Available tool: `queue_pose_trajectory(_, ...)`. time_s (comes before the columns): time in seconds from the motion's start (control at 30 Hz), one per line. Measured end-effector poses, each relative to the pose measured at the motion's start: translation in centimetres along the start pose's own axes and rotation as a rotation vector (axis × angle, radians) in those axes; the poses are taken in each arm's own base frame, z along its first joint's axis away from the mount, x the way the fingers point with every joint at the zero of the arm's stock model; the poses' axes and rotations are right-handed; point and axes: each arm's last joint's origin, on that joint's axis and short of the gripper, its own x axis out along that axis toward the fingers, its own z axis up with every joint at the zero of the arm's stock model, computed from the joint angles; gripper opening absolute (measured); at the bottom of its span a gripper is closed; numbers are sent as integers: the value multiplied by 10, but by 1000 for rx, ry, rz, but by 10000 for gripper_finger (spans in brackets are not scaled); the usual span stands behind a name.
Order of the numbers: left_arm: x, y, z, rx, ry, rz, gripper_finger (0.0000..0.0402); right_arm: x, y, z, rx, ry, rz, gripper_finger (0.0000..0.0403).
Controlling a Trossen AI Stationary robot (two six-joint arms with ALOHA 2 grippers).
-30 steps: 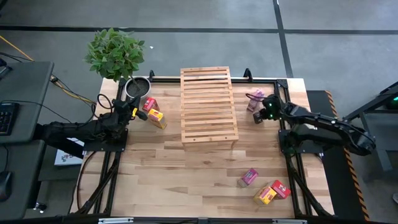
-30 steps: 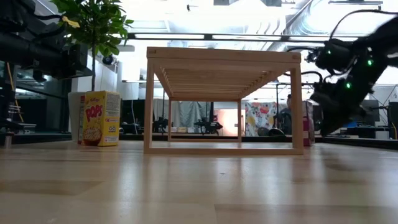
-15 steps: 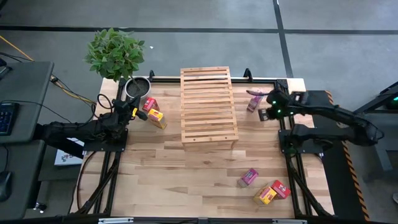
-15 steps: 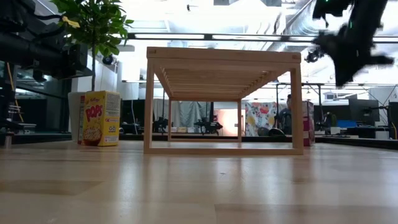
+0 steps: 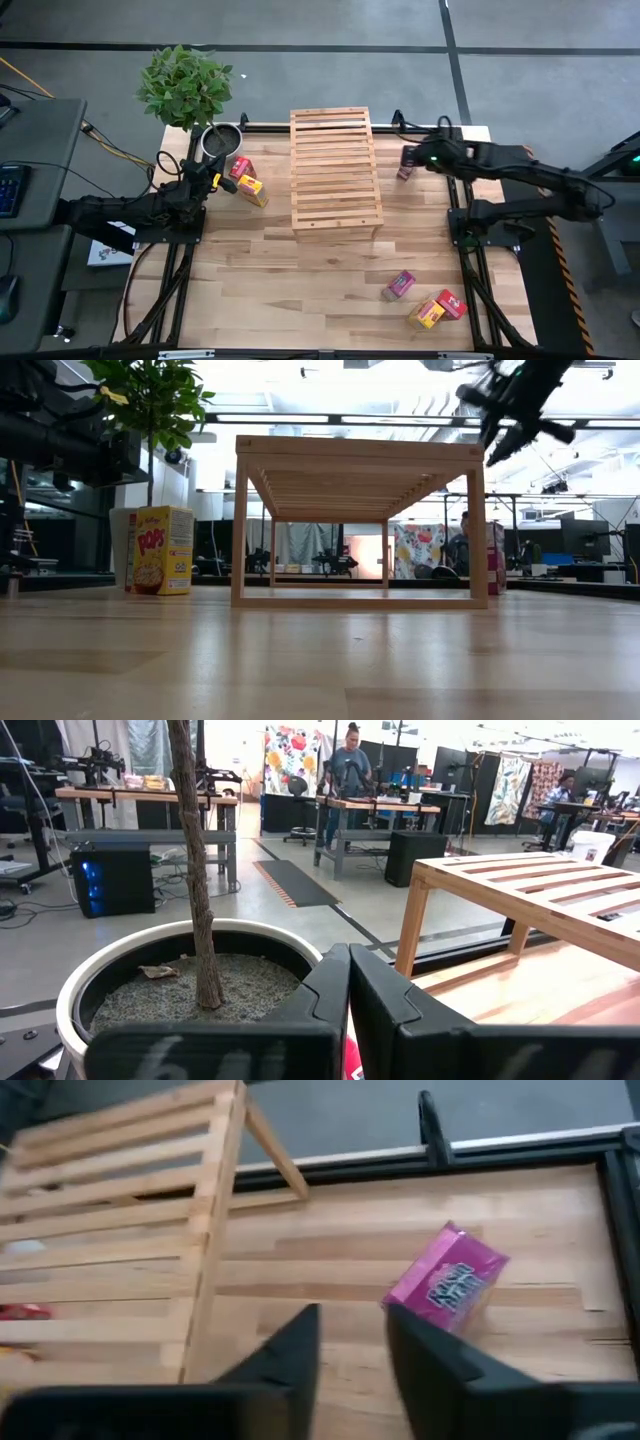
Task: Stack cereal on shelf
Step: Put the top violet cereal box on the shelf
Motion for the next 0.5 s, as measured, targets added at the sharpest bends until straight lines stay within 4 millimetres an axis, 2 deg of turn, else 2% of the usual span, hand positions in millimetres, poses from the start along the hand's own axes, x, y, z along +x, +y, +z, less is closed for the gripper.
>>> queue_pose_trajectory(0.13,0,0,0,0,0,0,3,21,18,1,-31,-11,12,217)
queue_pose_trajectory(0.23,0,0,0,0,0,0,3,24,18,11,-75,33,-57,264)
queue_pose_trajectory(0.37,0,0,0,0,0,0,3,18,8,10,-2,31,-258,276)
queue_pose_trajectory(0.5,0,0,0,1,0,0,3,25,6,-6,130,-94,-327,277)
